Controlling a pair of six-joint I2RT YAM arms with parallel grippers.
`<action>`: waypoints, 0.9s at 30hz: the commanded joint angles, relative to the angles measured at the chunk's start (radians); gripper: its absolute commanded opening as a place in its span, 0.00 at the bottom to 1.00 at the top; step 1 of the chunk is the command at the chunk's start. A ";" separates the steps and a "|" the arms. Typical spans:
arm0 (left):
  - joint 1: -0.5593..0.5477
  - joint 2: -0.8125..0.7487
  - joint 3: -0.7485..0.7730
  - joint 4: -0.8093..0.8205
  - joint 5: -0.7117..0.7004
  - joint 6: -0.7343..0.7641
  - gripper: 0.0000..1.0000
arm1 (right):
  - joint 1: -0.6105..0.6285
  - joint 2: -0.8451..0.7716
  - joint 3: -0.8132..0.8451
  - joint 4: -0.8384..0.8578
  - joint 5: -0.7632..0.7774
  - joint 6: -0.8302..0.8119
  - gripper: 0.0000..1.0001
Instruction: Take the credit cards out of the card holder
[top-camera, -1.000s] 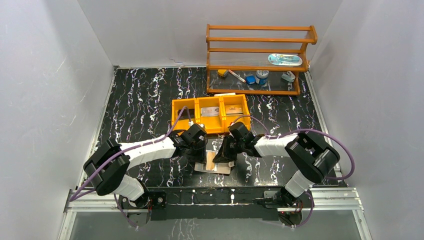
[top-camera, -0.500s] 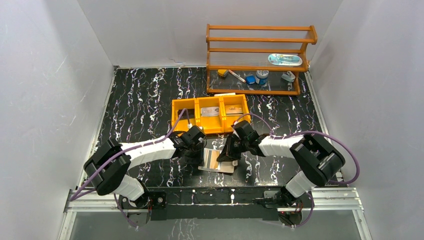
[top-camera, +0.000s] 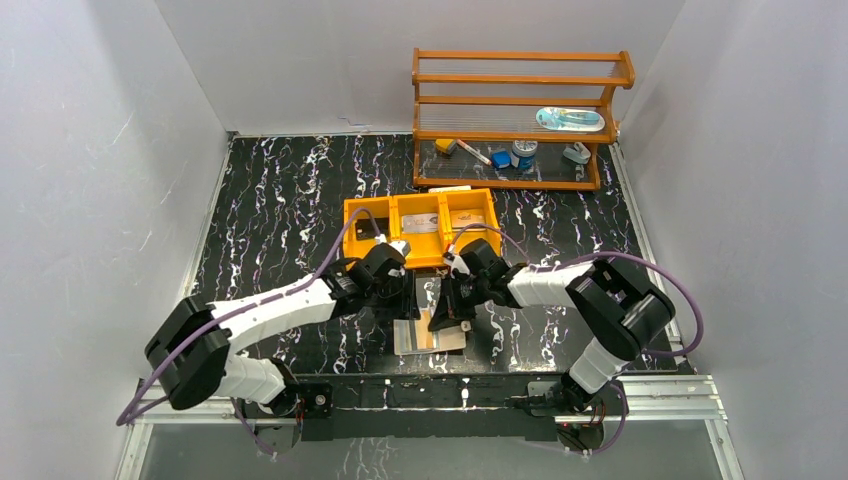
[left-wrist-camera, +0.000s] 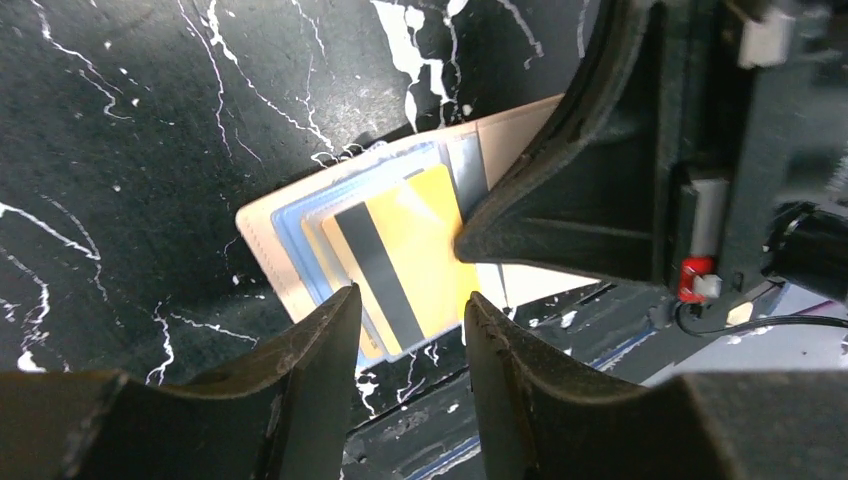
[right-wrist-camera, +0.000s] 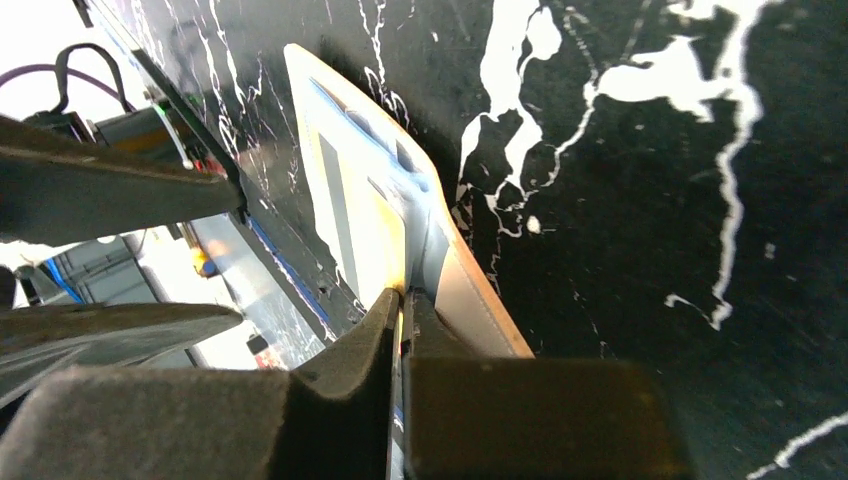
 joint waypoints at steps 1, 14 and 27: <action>-0.002 0.078 -0.027 0.026 0.062 0.012 0.41 | 0.017 0.013 0.047 0.009 -0.045 -0.054 0.09; -0.004 0.243 -0.050 -0.018 0.042 0.044 0.22 | -0.010 -0.034 0.037 -0.115 0.133 0.008 0.11; -0.013 0.266 -0.059 -0.019 0.035 0.051 0.18 | -0.041 -0.093 -0.015 -0.077 0.075 0.049 0.31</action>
